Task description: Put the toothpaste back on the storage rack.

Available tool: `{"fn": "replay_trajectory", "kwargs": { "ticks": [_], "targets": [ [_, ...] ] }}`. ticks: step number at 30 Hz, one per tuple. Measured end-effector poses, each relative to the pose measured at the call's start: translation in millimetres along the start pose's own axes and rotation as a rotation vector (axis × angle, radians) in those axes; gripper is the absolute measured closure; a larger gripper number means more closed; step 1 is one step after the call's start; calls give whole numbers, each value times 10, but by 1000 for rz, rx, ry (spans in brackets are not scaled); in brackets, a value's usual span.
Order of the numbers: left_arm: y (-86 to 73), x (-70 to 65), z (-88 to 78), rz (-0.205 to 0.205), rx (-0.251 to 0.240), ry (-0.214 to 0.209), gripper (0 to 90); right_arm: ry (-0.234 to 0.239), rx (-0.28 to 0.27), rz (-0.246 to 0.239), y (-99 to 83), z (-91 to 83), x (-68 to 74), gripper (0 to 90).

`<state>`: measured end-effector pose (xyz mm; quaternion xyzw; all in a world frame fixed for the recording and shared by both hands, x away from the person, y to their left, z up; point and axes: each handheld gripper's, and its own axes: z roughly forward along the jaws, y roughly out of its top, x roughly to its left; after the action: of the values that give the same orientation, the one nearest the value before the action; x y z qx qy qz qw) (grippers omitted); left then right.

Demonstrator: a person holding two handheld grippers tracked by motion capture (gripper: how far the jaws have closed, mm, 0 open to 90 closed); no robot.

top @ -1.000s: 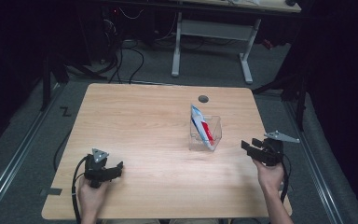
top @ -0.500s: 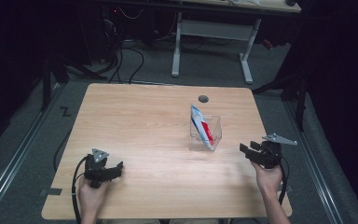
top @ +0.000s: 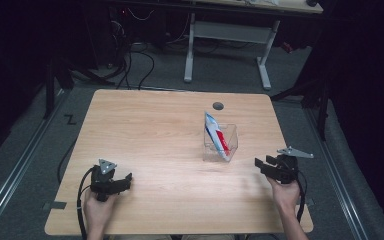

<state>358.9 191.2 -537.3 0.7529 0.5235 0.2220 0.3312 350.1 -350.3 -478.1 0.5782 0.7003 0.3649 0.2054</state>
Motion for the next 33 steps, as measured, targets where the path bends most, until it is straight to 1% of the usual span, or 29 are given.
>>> {"fn": "replay_trajectory", "kwargs": {
  "ticks": [1, 3, 7, 21, 23, 33],
  "targets": [
    [0, 0, 0, 0, 0, 0, 182, 0, -1, -4, -10, 9, 2, 452],
    [0, 0, 0, 0, 0, 0, 182, 2, 6, 5, -31, 24, 11, 451],
    [0, 0, 0, 0, 0, 0, 182, 3, 17, 8, -77, 53, 20, 449],
    [0, 0, 0, 0, 0, 0, 181, 5, 61, -4, -221, 189, 67, 441],
    [0, 0, 0, 0, 0, 0, 182, -1, 65, -19, -225, 209, 78, 442],
    [0, 0, 0, 0, 0, 0, 182, -3, 82, -39, -245, 298, 133, 442]
  ]
}}
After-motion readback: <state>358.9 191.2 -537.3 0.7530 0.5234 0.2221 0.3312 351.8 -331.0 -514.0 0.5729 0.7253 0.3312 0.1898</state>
